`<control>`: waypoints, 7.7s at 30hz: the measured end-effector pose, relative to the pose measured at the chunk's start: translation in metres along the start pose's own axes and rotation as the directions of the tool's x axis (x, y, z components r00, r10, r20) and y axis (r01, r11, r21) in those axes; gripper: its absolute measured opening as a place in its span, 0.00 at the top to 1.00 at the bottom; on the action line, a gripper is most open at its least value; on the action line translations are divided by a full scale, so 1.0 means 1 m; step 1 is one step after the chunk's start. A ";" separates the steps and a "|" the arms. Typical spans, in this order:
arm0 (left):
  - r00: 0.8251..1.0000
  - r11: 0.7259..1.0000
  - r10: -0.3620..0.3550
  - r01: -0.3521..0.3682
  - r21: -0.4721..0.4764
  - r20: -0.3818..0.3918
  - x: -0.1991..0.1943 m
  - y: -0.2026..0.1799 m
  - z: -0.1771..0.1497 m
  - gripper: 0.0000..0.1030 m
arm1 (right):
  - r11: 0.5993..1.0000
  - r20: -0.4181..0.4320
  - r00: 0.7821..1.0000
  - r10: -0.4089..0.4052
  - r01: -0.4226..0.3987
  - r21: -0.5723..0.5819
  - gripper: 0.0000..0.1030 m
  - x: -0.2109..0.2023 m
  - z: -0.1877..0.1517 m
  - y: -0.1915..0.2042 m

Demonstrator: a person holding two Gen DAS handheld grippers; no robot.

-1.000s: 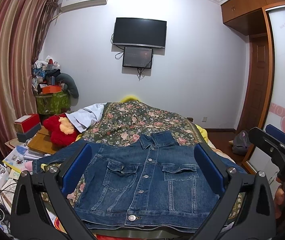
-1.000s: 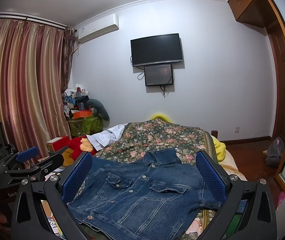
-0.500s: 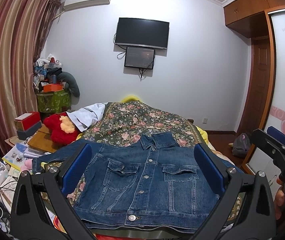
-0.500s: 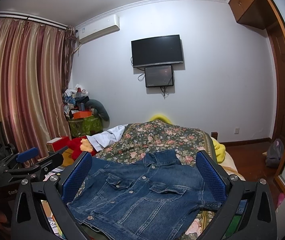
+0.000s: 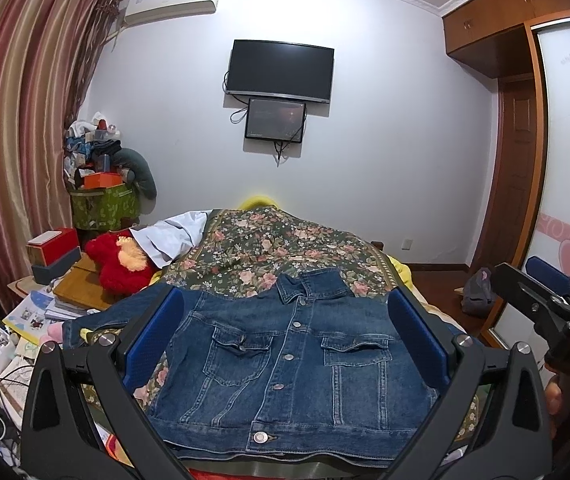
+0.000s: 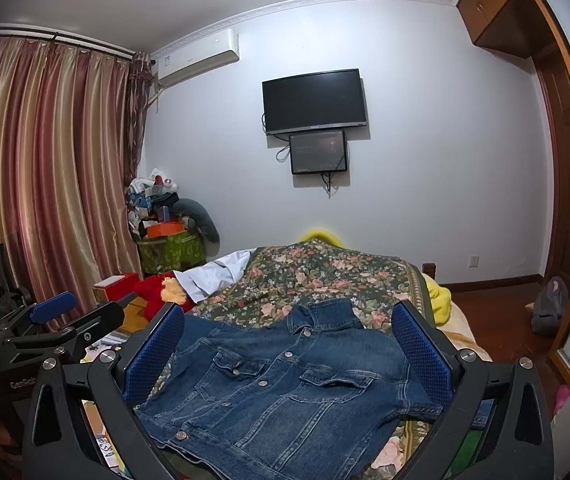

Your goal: Fold large clothes

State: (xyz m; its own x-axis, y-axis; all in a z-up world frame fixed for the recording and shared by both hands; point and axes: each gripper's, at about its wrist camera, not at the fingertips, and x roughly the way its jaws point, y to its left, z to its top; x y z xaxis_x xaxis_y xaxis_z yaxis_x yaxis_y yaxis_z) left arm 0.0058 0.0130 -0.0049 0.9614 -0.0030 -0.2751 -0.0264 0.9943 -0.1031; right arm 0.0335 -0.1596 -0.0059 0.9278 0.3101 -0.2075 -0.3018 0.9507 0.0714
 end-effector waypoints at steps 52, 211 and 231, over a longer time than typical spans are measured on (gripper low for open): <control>0.826 0.875 0.155 -0.370 -0.314 -0.543 0.247 0.288 -0.053 0.00 | 0.998 -0.429 0.903 -0.001 -0.028 -0.061 0.00 0.308 -0.015 0.004; 0.642 0.908 -0.105 0.373 0.190 -0.760 0.374 -0.081 -0.121 0.35 | 0.430 -0.716 0.694 -0.077 0.671 0.604 0.00 0.061 -0.217 -0.396; 0.709 0.936 -0.094 0.302 0.181 -0.699 0.363 -0.057 -0.090 0.35 | 0.587 -0.569 0.759 -0.315 0.627 0.512 0.84 0.126 -0.132 -0.404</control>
State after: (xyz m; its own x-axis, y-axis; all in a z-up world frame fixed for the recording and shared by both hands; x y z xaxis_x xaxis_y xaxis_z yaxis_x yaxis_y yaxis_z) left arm 0.3313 -0.0542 -0.1846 0.4928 -0.1697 -0.8535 0.3155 0.9489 -0.0065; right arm 0.2431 -0.5046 -0.1898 0.6747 -0.0621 -0.7355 0.5174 0.7504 0.4113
